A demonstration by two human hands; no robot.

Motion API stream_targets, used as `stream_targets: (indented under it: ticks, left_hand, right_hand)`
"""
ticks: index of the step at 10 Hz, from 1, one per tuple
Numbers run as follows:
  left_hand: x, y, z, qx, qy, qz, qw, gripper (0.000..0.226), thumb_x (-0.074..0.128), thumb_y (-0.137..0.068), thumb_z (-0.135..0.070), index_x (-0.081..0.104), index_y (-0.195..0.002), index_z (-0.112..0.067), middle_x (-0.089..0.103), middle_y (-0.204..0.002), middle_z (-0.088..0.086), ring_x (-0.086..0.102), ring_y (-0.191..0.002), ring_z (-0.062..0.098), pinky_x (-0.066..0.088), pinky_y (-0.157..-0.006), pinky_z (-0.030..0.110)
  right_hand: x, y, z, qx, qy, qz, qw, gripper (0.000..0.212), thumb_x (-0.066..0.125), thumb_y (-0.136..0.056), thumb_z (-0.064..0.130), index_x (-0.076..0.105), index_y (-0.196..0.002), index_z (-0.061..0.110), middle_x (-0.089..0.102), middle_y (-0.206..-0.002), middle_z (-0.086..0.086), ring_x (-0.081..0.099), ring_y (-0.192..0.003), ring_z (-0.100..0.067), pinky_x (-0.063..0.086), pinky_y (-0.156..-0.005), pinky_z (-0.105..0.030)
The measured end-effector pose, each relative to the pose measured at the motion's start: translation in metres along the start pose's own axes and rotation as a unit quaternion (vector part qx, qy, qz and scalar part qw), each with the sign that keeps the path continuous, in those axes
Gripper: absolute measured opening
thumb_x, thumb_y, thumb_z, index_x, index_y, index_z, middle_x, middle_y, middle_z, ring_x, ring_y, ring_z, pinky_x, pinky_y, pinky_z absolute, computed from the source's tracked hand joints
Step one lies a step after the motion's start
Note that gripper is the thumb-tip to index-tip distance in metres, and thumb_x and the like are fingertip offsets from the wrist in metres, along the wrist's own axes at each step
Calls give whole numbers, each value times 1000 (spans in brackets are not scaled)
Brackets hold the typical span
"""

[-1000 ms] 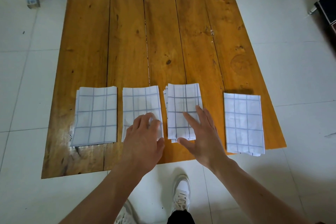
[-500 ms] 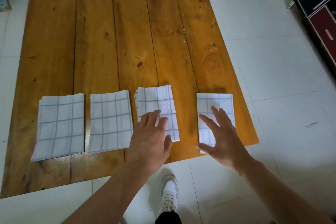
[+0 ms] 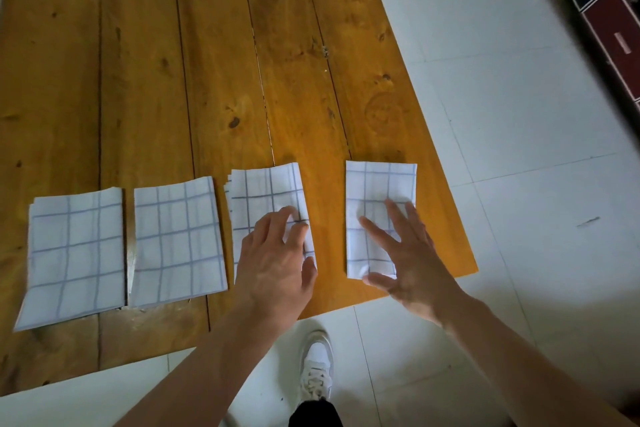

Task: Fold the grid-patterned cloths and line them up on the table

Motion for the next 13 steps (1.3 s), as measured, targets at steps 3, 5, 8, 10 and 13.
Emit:
stream_targets:
  ticks: [3, 5, 8, 10, 13]
  left_hand:
    - [4, 0, 16, -32, 13, -3, 999, 58, 57, -88, -59, 46, -135, -27, 36, -152, 3, 33, -141, 27, 43, -107, 42]
    - [10, 3, 20, -44, 23, 17, 999, 67, 50, -87, -68, 40, -141, -32, 26, -159, 0, 24, -147, 25, 36, -113, 43]
    - [9, 1, 18, -47, 17, 41, 998, 68, 47, -89, -69, 32, -145, -33, 17, -163, -2, 15, -150, 24, 27, -118, 41]
    - [7, -3, 15, -48, 13, 44, 998, 67, 44, -90, -69, 27, -145, -33, 13, -163, -2, 11, -150, 23, 24, -119, 39]
    - [-12, 3, 11, -40, 27, 0, 999, 63, 43, -93, -66, 40, -143, -28, 29, -159, -1, 24, -147, 23, 30, -115, 39]
  right_hand:
    - [2, -45, 19, -64, 2, 31, 997, 82, 22, -80, 82, 17, -153, 44, -7, -165, 2, -16, -151, -24, 9, -119, -57]
    - [1, -42, 20, -80, 4, 34, 996, 79, 56, -84, 63, 21, -152, 44, -5, -165, 2, -15, -151, -23, 8, -119, -58]
    - [4, -29, 18, -88, 5, 38, 995, 76, 47, -85, 68, 21, -152, 44, -3, -165, 1, -13, -151, -24, 3, -119, -53]
    - [4, -31, 17, -90, 1, 29, 996, 77, 39, -84, 76, 24, -152, 44, 0, -166, 1, -9, -152, -24, -1, -117, -51]
    - [-18, -31, 38, -67, -27, -19, 997, 68, 42, -89, 69, 40, -148, 34, 19, -163, 5, 4, -152, -14, 9, -119, -47]
Point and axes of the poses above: each hand's wrist, its own y-axis away from the middle knuckle, its own x-axis out of the palm, z = x × y, the point moved 6 cm from there along -y, towards the middle knuckle
